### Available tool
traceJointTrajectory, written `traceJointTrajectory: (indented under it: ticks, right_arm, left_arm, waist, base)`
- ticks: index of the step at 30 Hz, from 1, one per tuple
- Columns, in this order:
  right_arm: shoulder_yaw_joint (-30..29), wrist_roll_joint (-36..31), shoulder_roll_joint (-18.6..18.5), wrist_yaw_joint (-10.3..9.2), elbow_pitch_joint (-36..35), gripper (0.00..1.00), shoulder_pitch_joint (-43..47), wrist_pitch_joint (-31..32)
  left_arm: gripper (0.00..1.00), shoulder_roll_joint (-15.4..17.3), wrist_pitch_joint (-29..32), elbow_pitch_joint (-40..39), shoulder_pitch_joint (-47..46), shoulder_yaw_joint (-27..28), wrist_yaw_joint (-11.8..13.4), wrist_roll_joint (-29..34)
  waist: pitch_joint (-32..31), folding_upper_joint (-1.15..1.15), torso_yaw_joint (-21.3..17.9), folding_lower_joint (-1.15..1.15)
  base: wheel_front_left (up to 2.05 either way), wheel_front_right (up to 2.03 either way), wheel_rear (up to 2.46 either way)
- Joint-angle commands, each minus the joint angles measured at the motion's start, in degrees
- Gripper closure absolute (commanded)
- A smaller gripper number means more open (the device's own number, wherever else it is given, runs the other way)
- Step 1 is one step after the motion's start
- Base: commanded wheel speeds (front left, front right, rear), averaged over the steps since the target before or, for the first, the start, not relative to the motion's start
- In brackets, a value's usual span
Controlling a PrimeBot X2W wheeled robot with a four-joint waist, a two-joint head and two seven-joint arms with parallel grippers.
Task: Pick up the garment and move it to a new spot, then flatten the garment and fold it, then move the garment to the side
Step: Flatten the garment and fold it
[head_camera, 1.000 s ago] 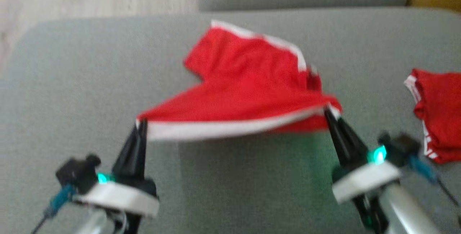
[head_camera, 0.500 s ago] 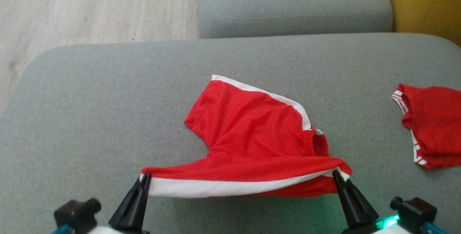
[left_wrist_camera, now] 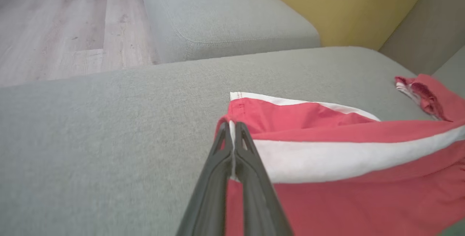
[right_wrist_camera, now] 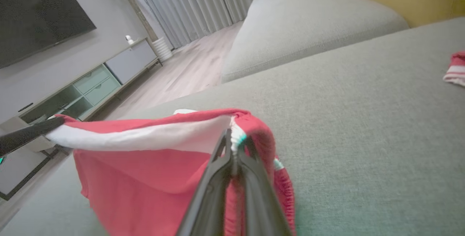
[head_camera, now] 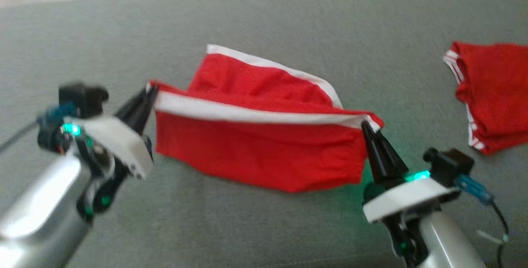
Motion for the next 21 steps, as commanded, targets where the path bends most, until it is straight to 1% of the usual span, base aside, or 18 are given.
traceJointTrajectory:
  ticks: [1, 6, 7, 14, 17, 19, 20, 21]
  right_arm:
    - [1.78, 0.7, 0.7, 0.2, 0.82, 1.0, -3.57, -1.04]
    - [4.63, 2.86, 1.43, 0.2, 7.31, 1.0, -9.99, -3.17]
    - [4.63, 2.86, 1.43, 0.2, 7.31, 1.0, -9.99, -3.17]
    - [11.71, 8.8, 1.49, 0.2, 13.02, 1.0, -16.27, -6.79]
    - [13.84, 10.51, 1.5, 0.2, 15.17, 1.0, -18.44, -7.73]
    - [14.9, 11.38, 1.5, 0.2, 16.45, 1.0, -19.66, -8.23]
    - [15.32, 11.7, 1.5, 0.2, 16.91, 0.59, -20.13, -8.47]
    - [15.71, 12.09, 1.5, 0.2, 17.23, 0.07, -20.46, -8.7]
  left_arm:
    - [1.0, 0.8, 2.01, 2.27, -6.44, 2.07, -1.09, 0.5]
    - [1.0, -0.69, 4.74, 12.36, -15.22, 1.74, -3.4, 1.54]
    - [1.0, -0.69, 4.74, 12.36, -15.22, 1.74, -3.4, 1.54]
    - [1.0, -1.73, 6.82, 21.39, -22.38, 0.51, -5.81, 3.22]
    - [1.0, -2.18, 7.41, 24.47, -24.35, 0.13, -6.36, 3.59]
    - [1.0, -2.82, 6.55, 26.19, -25.55, 0.42, -6.29, 3.73]
    - [0.75, -3.22, 5.9, 26.8, -25.99, 0.63, -6.29, 3.69]
    - [0.36, -3.59, 5.13, 27.22, -26.33, 0.81, -6.42, 3.67]
  waist:
    - [5.49, 0.0, -5.19, -0.03]
    - [9.54, 0.0, -8.86, -0.03]
    - [9.54, 0.0, -8.86, -0.03]
    - [12.03, 0.0, -12.0, -0.03]
    - [12.53, 0.0, -12.63, -0.03]
    - [12.68, 0.0, -12.82, -0.03]
    - [12.65, 0.0, -12.84, -0.03]
    - [12.54, 0.0, -12.82, -0.03]
  base:
    - [0.0, 0.0, 0.0]
    - [0.0, 0.0, 0.0]
    - [0.0, 0.0, 0.0]
    - [0.0, 0.0, 0.0]
    - [0.0, 0.0, 0.0]
    - [0.0, 0.0, 0.0]
    - [0.0, 0.0, 0.0]
    - [0.0, 0.0, 0.0]
